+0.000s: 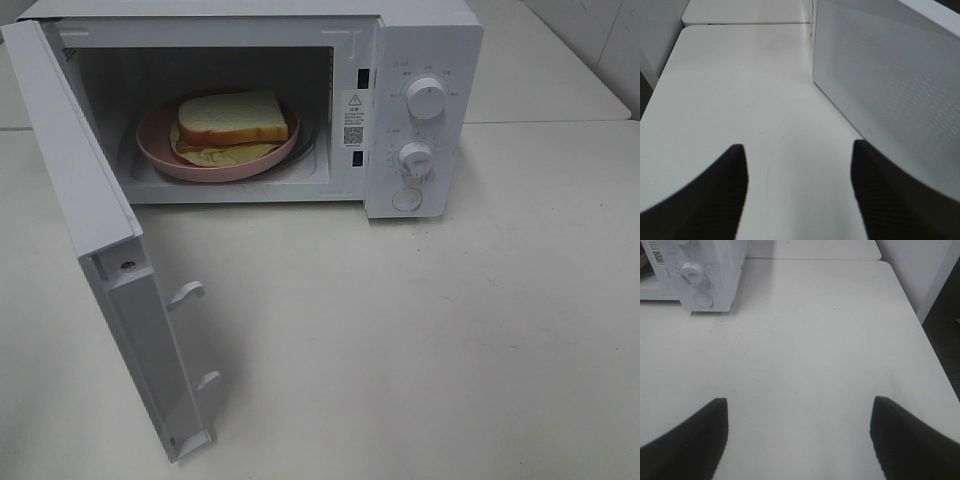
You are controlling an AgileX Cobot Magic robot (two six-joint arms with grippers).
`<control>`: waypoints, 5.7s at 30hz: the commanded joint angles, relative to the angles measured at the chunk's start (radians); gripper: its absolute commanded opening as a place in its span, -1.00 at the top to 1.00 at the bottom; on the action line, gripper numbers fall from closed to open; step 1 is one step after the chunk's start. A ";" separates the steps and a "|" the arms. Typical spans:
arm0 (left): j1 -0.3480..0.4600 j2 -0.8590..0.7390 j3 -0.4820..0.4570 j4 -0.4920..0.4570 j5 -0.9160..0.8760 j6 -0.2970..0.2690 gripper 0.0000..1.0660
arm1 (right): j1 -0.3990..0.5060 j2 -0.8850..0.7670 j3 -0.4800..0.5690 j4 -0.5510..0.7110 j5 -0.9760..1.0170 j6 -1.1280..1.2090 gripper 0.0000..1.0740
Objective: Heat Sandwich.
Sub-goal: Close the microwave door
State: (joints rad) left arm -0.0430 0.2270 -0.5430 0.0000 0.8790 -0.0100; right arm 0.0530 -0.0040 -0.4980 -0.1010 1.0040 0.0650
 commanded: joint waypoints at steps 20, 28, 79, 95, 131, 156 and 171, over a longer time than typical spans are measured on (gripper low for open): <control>0.001 0.391 0.275 0.000 -0.802 -0.007 1.00 | -0.007 -0.028 0.001 -0.004 -0.009 0.008 -0.40; 0.001 0.516 0.334 0.006 -1.081 -0.007 1.00 | -0.007 -0.028 0.001 -0.004 -0.009 0.008 -0.40; -0.218 1.281 0.217 0.144 -1.758 -0.067 1.00 | -0.007 -0.028 0.001 -0.004 -0.009 0.007 -0.40; -0.445 1.382 0.111 -0.162 -1.786 0.057 1.00 | -0.007 -0.028 0.001 -0.005 -0.009 0.008 -0.40; -0.639 1.727 -0.428 -0.390 -1.702 0.132 1.00 | -0.007 -0.028 0.001 -0.004 -0.009 0.007 -0.40; -0.621 1.802 -0.562 -0.436 -1.648 0.181 1.00 | -0.007 -0.028 0.001 -0.004 -0.009 0.007 -0.40; -0.638 1.771 -0.524 -0.435 -1.641 0.181 1.00 | -0.007 -0.028 0.001 -0.004 -0.009 0.007 -0.40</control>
State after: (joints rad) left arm -0.7010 2.0160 -1.0640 -0.3450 -0.7030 0.1740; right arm 0.0530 -0.0040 -0.4980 -0.1010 1.0010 0.0650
